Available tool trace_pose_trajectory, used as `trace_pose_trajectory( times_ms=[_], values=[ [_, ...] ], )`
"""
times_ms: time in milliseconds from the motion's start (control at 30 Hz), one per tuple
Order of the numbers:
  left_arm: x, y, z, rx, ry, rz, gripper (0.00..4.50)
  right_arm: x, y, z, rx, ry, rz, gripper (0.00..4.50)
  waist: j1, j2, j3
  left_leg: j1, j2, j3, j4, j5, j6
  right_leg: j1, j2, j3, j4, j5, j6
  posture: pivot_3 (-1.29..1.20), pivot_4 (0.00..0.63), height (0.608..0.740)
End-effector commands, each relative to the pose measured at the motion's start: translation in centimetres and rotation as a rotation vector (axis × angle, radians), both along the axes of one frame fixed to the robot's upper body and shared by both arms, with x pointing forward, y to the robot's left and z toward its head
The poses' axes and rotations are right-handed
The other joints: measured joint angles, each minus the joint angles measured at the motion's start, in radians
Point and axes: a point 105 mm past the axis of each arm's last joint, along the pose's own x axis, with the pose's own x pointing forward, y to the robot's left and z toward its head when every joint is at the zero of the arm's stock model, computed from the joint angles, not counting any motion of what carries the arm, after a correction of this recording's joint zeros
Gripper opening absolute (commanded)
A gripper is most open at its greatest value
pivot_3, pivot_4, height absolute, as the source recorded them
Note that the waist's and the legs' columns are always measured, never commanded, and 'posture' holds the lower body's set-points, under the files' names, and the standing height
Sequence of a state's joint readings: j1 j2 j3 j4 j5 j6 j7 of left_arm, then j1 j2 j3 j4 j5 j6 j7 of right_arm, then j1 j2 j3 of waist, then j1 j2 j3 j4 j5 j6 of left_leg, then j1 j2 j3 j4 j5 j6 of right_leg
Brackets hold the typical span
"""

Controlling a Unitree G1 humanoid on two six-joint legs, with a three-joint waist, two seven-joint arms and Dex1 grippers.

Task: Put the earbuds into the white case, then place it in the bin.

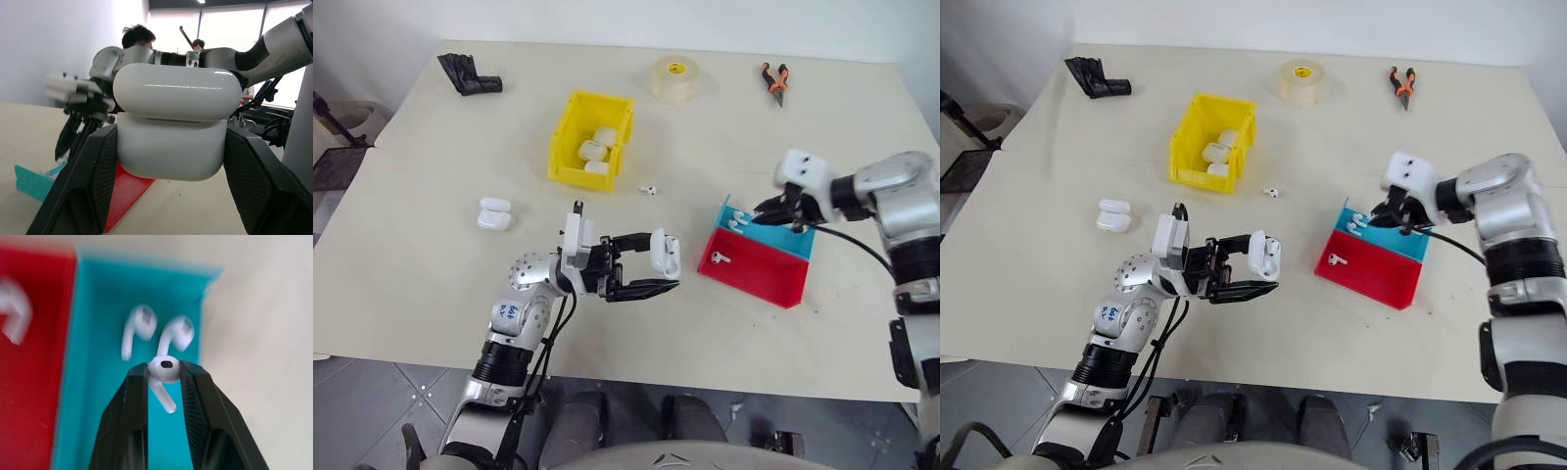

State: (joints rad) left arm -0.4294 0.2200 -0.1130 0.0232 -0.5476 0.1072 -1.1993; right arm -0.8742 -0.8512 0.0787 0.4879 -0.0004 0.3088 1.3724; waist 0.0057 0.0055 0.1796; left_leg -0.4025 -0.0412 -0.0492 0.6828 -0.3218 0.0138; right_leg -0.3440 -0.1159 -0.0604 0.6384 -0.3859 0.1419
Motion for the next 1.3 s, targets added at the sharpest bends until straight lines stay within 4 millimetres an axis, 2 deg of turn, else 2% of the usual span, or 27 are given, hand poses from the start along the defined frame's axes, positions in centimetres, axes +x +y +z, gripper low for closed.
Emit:
trace_pose_trajectory(
  times_ms=[33, 200, 467, 600, 867, 1300],
  values=[
    [-0.3, 0.2, 1.1, -0.021, -0.032, -0.025, 2.81, -2.2, 0.7, 3.3, 0.176, -0.066, 0.018, 0.78, 0.0, 0.0, 0.0, 0.0, 0.0, 0.0, 0.0, 0.0, 0.0, 0.0, 0.0, 0.0, 0.0, 0.0, 0.0, 0.0, 0.15, 0.74],
    [-0.1, -0.1, 1.5, -0.02, -0.013, -0.05, 2.81, -5.8, 3.3, 5.1, 0.528, -0.102, 0.077, 0.78, 0.002, 0.0, 0.0, 0.0, 0.0, 0.0, 0.0, 0.0, 0.0, 0.001, 0.0, 0.0, 0.0, 0.0, 0.0, 0.0, 0.15, 0.74],
    [0.3, -0.8, 1.8, -0.011, -0.003, -0.089, 2.81, -11.3, 9.0, 4.9, 0.987, 0.001, 0.166, 0.78, 0.001, 0.0, 0.0, 0.001, 0.0, 0.0, 0.001, 0.0, 0.0, 0.0, 0.0, 0.002, 0.005, 0.0, 0.0, 0.0, 0.15, 0.74],
    [0.5, -1.0, 2.0, -0.012, -0.009, -0.092, 2.81, -13.3, 11.0, 4.7, 1.122, 0.055, 0.194, 0.78, 0.002, 0.0, 0.0, 0.002, -0.002, -0.001, 0.001, 0.0, 0.0, 0.0, 0.0, 0.003, 0.006, 0.0, 0.0, 0.0, 0.15, 0.74],
    [0.6, -1.1, 2.1, -0.013, -0.013, -0.1, 2.81, -15.1, 12.6, 3.5, 1.196, 0.132, 0.182, 0.78, -0.006, 0.0, 0.0, 0.003, -0.002, -0.001, 0.0, 0.0, 0.0, 0.0, 0.0, 0.008, 0.007, 0.0, 0.0, 0.0, 0.15, 0.74],
    [0.4, -1.2, 2.3, -0.015, -0.012, -0.113, 2.81, -15.0, 13.5, 0.7, 1.156, 0.188, 0.144, 0.78, -0.007, 0.0, 0.0, 0.005, -0.002, 0.0, -0.001, 0.0, 0.0, 0.001, 0.001, 0.009, 0.007, 0.0, 0.0, 0.0, 0.15, 0.74]
  ],
)
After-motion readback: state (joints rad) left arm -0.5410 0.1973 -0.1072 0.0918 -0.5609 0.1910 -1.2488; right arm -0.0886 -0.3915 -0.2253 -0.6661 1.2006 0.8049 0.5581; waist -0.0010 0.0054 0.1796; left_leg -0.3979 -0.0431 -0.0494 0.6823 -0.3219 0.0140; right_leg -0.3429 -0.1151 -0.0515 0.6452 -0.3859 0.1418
